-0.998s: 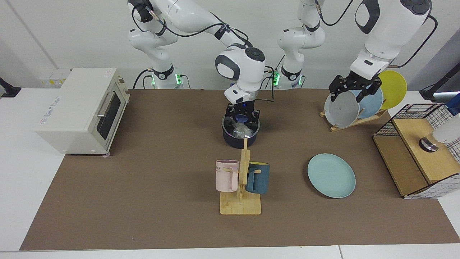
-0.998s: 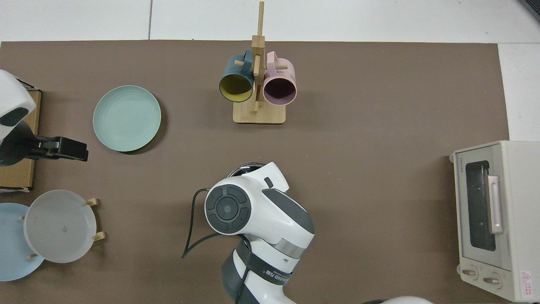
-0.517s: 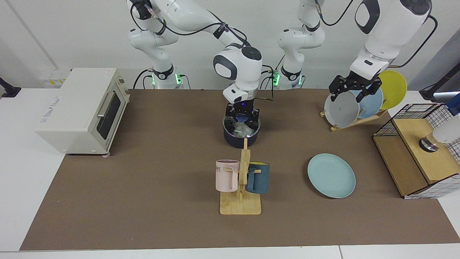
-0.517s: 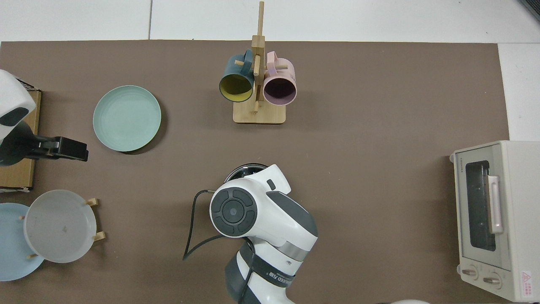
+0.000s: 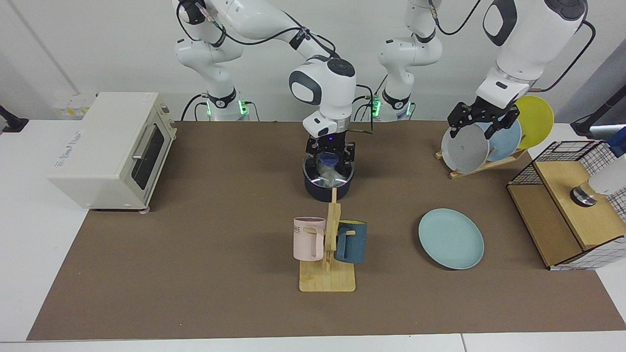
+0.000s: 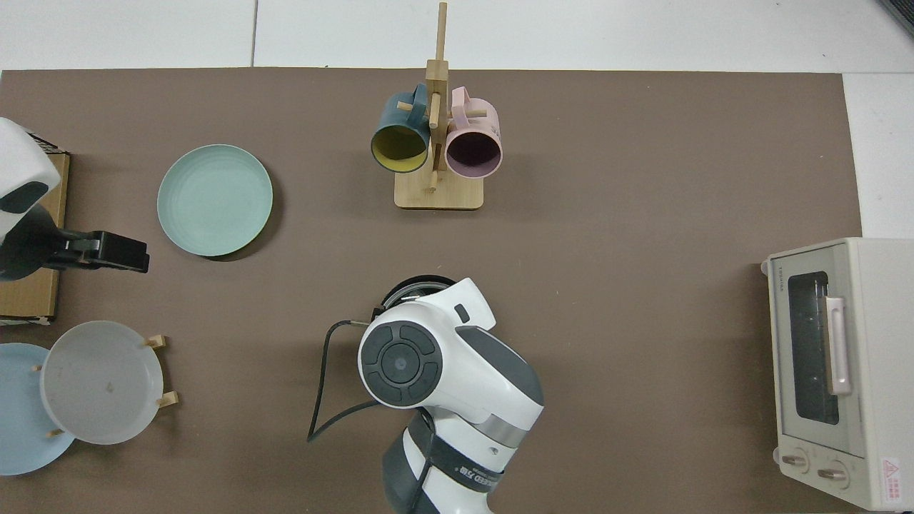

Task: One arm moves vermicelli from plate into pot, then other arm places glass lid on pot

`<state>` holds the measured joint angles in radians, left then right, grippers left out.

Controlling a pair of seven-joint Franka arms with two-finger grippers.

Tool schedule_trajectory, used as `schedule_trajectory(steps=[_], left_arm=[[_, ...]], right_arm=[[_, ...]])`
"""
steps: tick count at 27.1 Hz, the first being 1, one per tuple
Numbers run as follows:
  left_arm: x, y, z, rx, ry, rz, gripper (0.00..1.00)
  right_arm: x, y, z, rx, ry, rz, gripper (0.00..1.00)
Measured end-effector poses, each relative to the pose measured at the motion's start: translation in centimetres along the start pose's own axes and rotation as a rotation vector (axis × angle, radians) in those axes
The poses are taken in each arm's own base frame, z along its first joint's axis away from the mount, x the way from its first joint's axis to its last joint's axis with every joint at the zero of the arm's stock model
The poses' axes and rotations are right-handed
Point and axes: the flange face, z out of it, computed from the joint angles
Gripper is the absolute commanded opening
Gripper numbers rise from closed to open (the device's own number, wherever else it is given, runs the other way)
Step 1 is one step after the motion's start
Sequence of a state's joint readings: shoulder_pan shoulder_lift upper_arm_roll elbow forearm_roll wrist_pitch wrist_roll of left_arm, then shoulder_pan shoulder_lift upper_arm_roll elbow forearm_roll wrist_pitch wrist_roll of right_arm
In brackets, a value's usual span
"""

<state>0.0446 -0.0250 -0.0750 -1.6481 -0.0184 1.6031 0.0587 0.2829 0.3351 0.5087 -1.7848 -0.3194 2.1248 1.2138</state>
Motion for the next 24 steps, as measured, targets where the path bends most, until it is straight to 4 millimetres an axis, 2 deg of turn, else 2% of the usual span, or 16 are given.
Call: schedule_trajectory(steps=[10, 19, 24], left_arm=[[0.0, 0.0, 0.0, 0.000, 0.000, 0.000, 1.00], [0.0, 0.0, 0.0, 0.000, 0.000, 0.000, 1.00], [0.0, 0.0, 0.0, 0.000, 0.000, 0.000, 1.00]], right_arm=[[1.1, 0.0, -2.3, 0.002, 0.018, 0.007, 1.00], [1.4, 0.1, -2.7, -0.001, 0.020, -0.007, 1.00], [2.7, 0.6, -4.0, -0.026, 0.021, -0.049, 1.00]])
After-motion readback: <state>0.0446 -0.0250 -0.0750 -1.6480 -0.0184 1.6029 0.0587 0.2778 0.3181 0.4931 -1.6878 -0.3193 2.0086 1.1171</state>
